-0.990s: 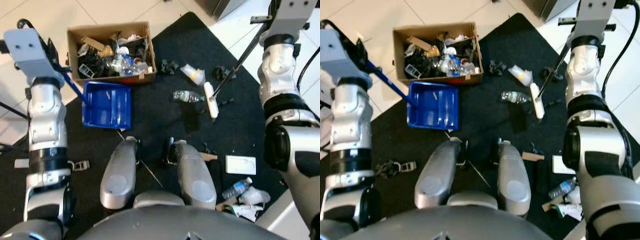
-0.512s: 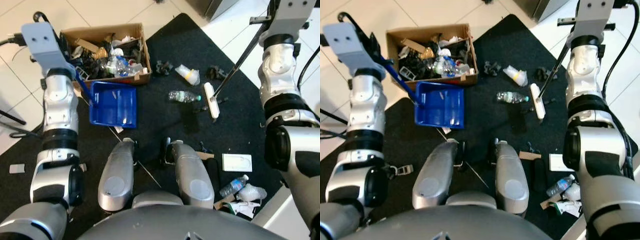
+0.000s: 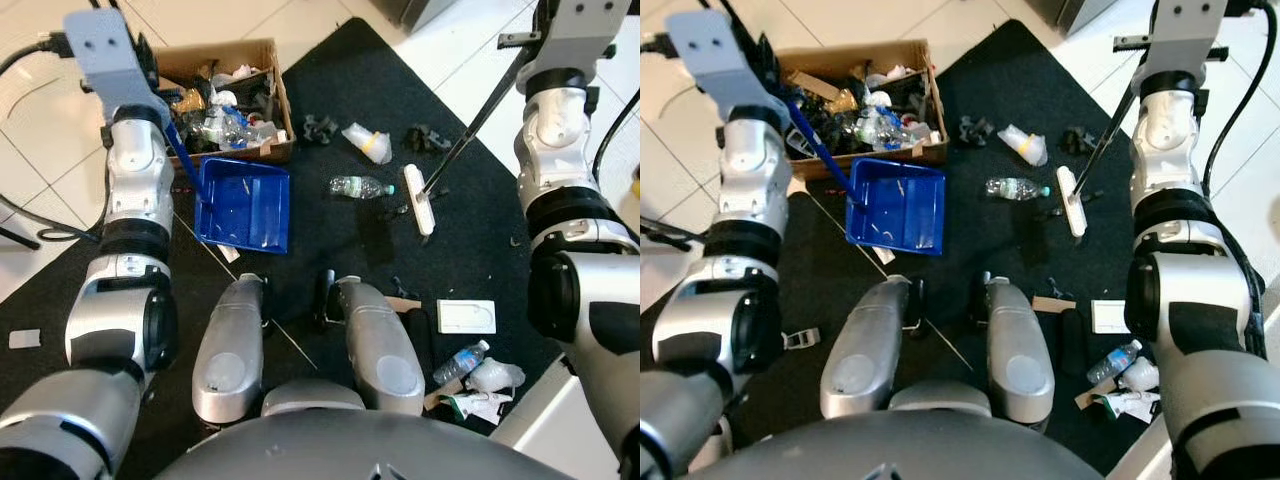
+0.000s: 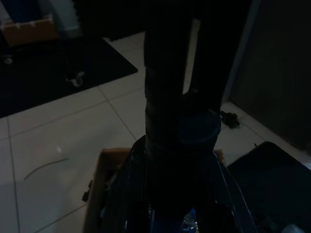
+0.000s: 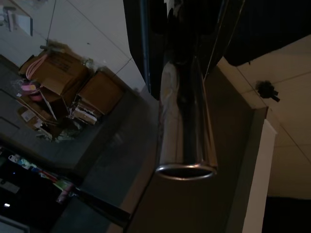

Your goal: Sweep floor

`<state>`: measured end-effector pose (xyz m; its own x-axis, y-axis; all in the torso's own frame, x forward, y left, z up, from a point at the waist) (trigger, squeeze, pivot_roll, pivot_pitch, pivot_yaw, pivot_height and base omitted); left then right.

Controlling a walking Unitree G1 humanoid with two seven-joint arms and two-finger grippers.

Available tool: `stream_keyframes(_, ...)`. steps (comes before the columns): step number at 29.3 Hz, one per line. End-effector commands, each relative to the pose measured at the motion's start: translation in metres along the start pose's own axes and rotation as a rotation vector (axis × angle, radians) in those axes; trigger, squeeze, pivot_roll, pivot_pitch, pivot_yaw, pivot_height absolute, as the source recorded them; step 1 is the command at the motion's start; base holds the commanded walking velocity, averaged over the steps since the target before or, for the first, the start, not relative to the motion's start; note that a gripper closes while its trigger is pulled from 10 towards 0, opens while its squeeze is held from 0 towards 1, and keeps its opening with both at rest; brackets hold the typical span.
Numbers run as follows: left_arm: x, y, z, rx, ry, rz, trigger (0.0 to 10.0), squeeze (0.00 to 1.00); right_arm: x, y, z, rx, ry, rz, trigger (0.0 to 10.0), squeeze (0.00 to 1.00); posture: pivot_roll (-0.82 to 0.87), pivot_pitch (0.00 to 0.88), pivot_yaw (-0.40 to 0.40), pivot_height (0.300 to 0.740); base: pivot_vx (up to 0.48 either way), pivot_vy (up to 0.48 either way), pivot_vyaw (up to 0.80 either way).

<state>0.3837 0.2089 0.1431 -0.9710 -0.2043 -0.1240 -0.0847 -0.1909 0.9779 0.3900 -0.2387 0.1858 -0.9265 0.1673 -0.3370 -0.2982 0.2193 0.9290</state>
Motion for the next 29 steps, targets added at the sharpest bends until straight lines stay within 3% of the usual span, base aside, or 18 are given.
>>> stream_keyframes(1, -0.002, 0.007, -0.009, -0.023, -0.024, -0.043, 10.0, 0.00, -0.001, 0.002, -0.004, 0.014, -0.009, -0.011, 10.0, 0.00, 0.07, 0.285, -0.094, 0.740, 0.000, 0.000, 0.00)
stream_keyframes(8, -0.005, 0.009, -0.015, -0.093, -0.060, -0.062, 10.0, 0.00, 0.000, 0.003, -0.003, 0.010, -0.017, -0.017, 10.0, 0.00, 0.07, 0.318, -0.059, 0.740, 0.000, 0.000, 0.00)
stream_keyframes(9, -0.002, 0.003, -0.020, -0.127, -0.088, -0.052, 10.0, 0.00, 0.002, 0.003, -0.004, 0.008, -0.027, -0.024, 10.0, 0.00, 0.06, 0.324, -0.045, 0.740, 0.000, 0.000, 0.00)
stream_keyframes(17, 0.009, -0.011, -0.031, -0.159, -0.122, -0.042, 10.0, 0.00, 0.007, 0.002, -0.014, 0.013, -0.052, -0.044, 10.0, 0.00, 0.05, 0.330, -0.021, 0.740, 0.000, 0.000, 0.00)
stream_keyframes(21, 0.014, -0.014, -0.032, -0.184, -0.097, -0.065, 10.0, 0.00, 0.010, 0.003, -0.020, 0.021, -0.061, -0.054, 10.0, 0.00, 0.04, 0.335, -0.025, 0.740, 0.000, 0.000, 0.00)
stream_keyframes(29, 0.029, -0.020, -0.030, -0.203, -0.033, -0.112, 10.0, 0.00, 0.007, 0.006, -0.017, 0.025, -0.044, -0.062, 10.0, 0.00, 0.05, 0.324, -0.052, 0.740, 0.000, 0.000, 0.00)
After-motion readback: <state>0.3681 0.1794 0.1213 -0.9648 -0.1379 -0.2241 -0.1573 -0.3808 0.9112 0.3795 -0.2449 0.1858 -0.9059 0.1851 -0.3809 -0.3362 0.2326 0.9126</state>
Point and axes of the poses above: a point about 5 cm out from each wrist's last joint towards the gripper, its own x axis pointing back from the gripper into the wrist, its own y axis along the axis of the wrist's last joint, z = x × y, the point moved 2 cm from there along -x, pointing out of the wrist towards the gripper, and after that the axes turned 6 degrees about -x, right-handed, at the moved point
